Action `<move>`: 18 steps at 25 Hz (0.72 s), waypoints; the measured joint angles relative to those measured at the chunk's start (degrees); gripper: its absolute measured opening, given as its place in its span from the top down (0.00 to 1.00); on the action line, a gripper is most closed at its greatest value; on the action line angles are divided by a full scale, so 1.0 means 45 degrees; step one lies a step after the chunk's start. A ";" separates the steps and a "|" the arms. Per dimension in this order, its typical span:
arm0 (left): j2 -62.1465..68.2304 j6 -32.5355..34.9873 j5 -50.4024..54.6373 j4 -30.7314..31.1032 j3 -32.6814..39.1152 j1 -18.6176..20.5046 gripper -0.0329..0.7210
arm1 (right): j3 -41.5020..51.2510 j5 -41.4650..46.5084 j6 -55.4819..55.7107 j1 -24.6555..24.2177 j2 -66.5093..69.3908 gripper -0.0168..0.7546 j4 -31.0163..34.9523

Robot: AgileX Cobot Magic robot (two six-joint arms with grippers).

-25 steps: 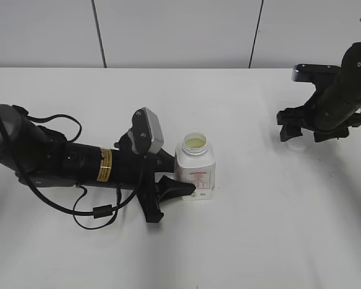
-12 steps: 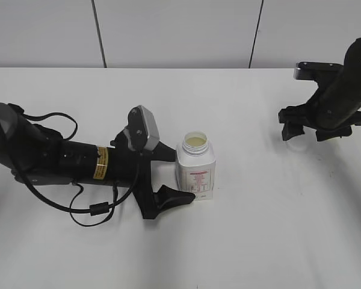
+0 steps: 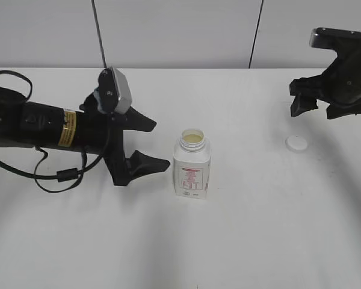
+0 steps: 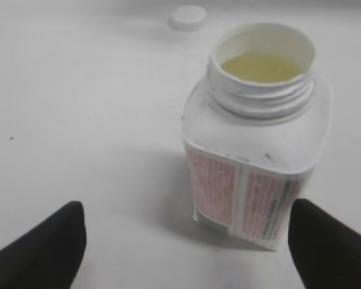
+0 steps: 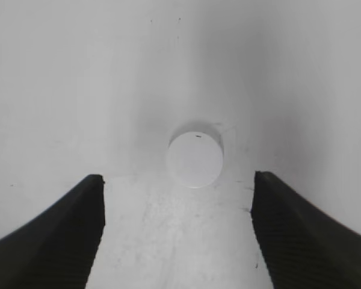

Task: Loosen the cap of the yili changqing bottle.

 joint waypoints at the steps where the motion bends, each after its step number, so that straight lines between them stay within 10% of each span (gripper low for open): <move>1: -0.0249 -0.0328 0.0130 0.0359 0.0000 0.0106 0.14 | 0.0000 0.0056 0.0000 0.0000 -0.0242 0.21 0.0000; 18: -0.5091 -0.2556 1.0627 0.0354 0.0000 0.0401 0.17 | 0.0004 0.0062 -0.0472 0.0000 -0.3150 0.21 -0.1509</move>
